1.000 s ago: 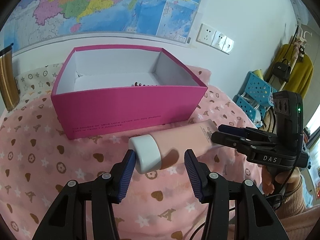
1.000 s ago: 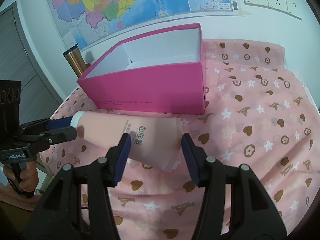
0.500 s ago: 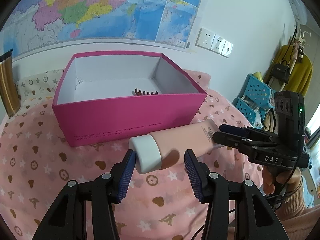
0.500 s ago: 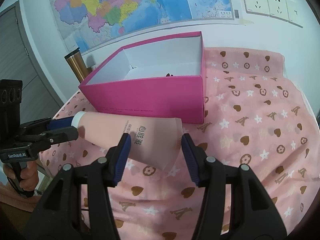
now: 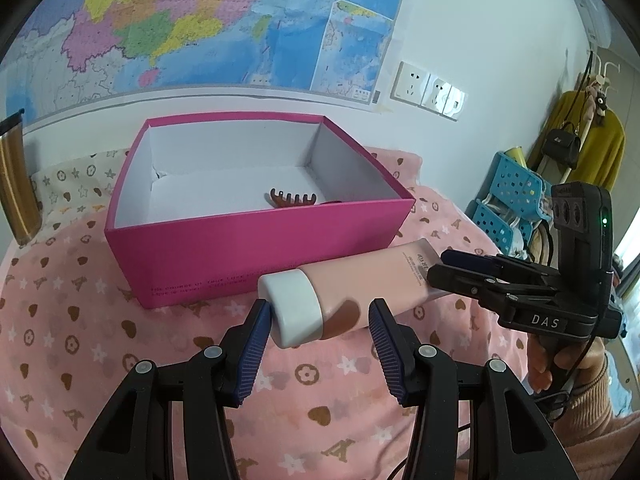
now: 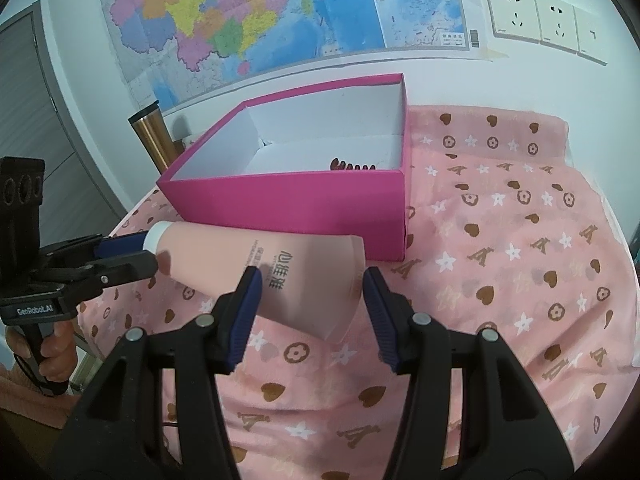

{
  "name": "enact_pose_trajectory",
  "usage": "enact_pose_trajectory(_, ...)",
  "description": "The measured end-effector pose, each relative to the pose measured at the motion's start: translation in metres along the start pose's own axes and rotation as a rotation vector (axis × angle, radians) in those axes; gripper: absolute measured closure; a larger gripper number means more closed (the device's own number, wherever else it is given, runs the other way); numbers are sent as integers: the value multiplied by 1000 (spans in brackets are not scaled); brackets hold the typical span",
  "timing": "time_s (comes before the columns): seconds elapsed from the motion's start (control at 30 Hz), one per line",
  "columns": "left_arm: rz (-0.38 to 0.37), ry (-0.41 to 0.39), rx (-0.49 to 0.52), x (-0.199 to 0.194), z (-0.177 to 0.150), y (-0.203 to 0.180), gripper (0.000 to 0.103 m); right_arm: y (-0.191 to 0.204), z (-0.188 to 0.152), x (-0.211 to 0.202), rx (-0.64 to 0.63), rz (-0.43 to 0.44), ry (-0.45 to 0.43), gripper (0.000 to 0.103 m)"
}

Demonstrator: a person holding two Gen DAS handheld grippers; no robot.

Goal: Organize rigid objects
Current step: 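Carry the peach bottle over the magenta box rim with both tools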

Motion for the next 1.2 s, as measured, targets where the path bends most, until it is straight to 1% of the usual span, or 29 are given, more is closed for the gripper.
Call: enact_pose_trajectory(1.2,13,-31,-5,4,16,9,52,5,19,-5,-21,5,-48,48)
Point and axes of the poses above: each gripper's, at about its wrist camera, not at the fingertips, and x roughly the way its jaws point, y to its left, z to its top, the point moved 3 cm from there along x, roughly the way its jaws point, and after that the axes turned 15 degrees about x, right-handed, at the moved point
